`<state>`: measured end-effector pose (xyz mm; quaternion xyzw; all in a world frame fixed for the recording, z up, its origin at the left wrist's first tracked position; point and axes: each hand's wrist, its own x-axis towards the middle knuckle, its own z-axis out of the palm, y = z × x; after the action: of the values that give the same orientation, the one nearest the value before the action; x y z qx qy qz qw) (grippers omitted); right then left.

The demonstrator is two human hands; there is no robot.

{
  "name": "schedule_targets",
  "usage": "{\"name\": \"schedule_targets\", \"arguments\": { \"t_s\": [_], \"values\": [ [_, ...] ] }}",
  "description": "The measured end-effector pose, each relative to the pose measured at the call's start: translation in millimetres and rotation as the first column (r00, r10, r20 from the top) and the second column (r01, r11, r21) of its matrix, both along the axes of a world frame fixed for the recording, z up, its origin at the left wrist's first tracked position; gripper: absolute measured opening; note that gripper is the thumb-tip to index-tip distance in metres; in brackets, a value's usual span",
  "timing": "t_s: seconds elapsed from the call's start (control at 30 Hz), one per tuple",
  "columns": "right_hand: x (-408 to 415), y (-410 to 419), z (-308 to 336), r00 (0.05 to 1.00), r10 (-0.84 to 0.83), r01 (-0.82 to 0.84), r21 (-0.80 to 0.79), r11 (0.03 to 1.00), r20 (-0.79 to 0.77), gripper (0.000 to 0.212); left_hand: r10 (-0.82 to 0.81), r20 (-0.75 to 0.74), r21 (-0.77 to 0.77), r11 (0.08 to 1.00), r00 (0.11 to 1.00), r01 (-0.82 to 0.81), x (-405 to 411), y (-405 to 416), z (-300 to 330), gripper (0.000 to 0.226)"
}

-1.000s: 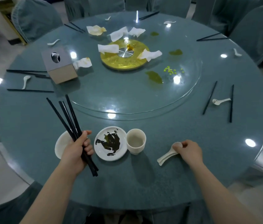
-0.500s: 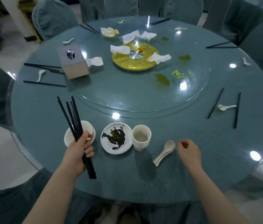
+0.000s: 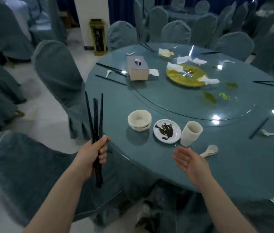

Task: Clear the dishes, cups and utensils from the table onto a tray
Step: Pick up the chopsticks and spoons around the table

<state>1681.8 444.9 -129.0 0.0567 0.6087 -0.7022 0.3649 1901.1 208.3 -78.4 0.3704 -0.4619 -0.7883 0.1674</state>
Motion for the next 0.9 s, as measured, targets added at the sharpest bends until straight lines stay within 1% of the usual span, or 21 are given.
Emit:
{"name": "schedule_targets", "arguments": {
  "t_s": [0.13, 0.23, 0.37, 0.47, 0.57, 0.63, 0.7, 0.8, 0.9],
  "values": [
    [75.3, -50.4, 23.8, 0.980, 0.201, -0.200, -0.073, 0.977, 0.004, 0.034, -0.006, 0.010, -0.055, 0.998, 1.000, 0.006, 83.1, -1.3, 16.1, 0.022],
    [128.7, -96.0, 46.8, 0.924, 0.374, -0.380, -0.094, 0.920, -0.076, 0.031, 0.015, 0.036, -0.104, 0.995, 0.999, -0.011, 139.8, -4.0, 30.0, 0.023],
    [192.0, -160.1, 80.3, 0.773, 0.573, -0.611, -0.076, 0.788, -0.273, 0.025, 0.030, 0.108, -0.183, 0.983, 0.994, -0.010, 195.3, -13.5, 43.3, 0.022],
    [233.5, -212.1, 105.9, 0.642, 0.681, -0.738, -0.043, 0.674, -0.352, 0.017, 0.056, 0.172, -0.241, 0.970, 0.983, -0.013, 225.5, -28.8, 50.5, 0.019],
    [262.3, -258.7, 123.6, 0.491, 0.765, -0.830, 0.045, 0.557, -0.417, 0.013, 0.058, 0.225, -0.282, 0.959, 0.973, 0.008, 243.3, -48.2, 55.9, 0.014],
    [276.5, -287.4, 126.3, 0.407, 0.809, -0.877, 0.064, 0.476, -0.424, 0.013, 0.041, 0.266, -0.297, 0.954, 0.963, 0.042, 252.5, -64.4, 58.0, 0.013],
    [287.0, -316.7, 124.5, 0.382, 0.831, -0.897, 0.052, 0.438, -0.405, 0.014, 0.008, 0.285, -0.310, 0.947, 0.959, 0.085, 262.0, -82.7, 59.6, 0.013],
    [300.8, -359.2, 118.1, 0.352, 0.855, -0.911, 0.070, 0.406, -0.382, 0.019, -0.028, 0.258, -0.284, 0.953, 0.966, 0.103, 279.2, -109.7, 57.6, 0.017],
    [315.5, -394.4, 110.9, 0.278, 0.880, -0.931, 0.119, 0.346, -0.386, 0.028, -0.032, 0.279, -0.254, 0.961, 0.960, 0.106, 297.3, -134.4, 51.0, 0.020]
  ]
}}
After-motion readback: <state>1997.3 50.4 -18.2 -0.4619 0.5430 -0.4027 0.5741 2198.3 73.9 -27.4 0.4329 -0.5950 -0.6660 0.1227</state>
